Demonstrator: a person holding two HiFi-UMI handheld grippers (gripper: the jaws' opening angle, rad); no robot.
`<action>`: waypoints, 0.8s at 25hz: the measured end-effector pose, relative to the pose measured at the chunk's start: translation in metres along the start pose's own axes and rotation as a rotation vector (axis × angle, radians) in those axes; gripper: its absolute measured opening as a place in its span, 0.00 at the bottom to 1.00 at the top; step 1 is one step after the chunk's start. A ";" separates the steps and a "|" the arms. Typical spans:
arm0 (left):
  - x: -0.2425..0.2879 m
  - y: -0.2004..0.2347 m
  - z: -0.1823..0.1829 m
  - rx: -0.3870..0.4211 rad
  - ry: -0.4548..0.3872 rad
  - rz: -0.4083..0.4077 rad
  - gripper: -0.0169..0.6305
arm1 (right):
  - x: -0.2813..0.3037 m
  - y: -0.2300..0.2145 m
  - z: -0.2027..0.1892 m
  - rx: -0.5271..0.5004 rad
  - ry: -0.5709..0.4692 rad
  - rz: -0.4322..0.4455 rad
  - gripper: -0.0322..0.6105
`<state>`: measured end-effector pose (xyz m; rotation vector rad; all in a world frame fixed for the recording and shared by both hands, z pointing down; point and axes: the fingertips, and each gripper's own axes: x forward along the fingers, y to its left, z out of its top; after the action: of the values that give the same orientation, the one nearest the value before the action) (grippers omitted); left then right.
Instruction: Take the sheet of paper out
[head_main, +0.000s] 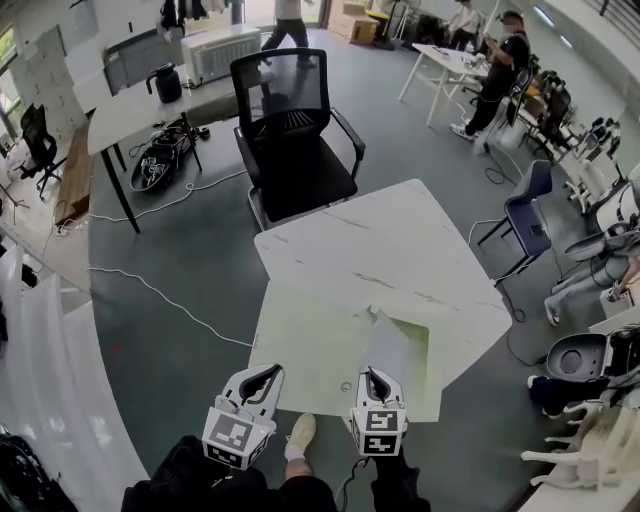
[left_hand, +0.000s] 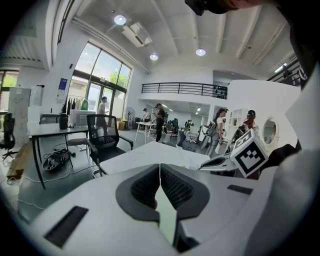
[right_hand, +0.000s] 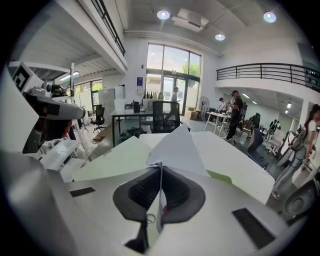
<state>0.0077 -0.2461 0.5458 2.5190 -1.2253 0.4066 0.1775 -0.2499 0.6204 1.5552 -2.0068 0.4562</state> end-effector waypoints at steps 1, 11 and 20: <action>-0.006 -0.003 0.004 0.006 -0.008 -0.007 0.06 | -0.009 0.001 0.006 0.000 -0.016 -0.011 0.08; -0.069 -0.027 0.041 0.055 -0.096 -0.050 0.06 | -0.103 0.005 0.063 -0.008 -0.207 -0.133 0.08; -0.111 -0.024 0.067 0.103 -0.171 -0.099 0.06 | -0.168 0.035 0.097 0.023 -0.326 -0.203 0.08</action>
<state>-0.0317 -0.1798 0.4386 2.7377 -1.1601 0.2398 0.1517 -0.1666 0.4437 1.9255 -2.0508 0.1526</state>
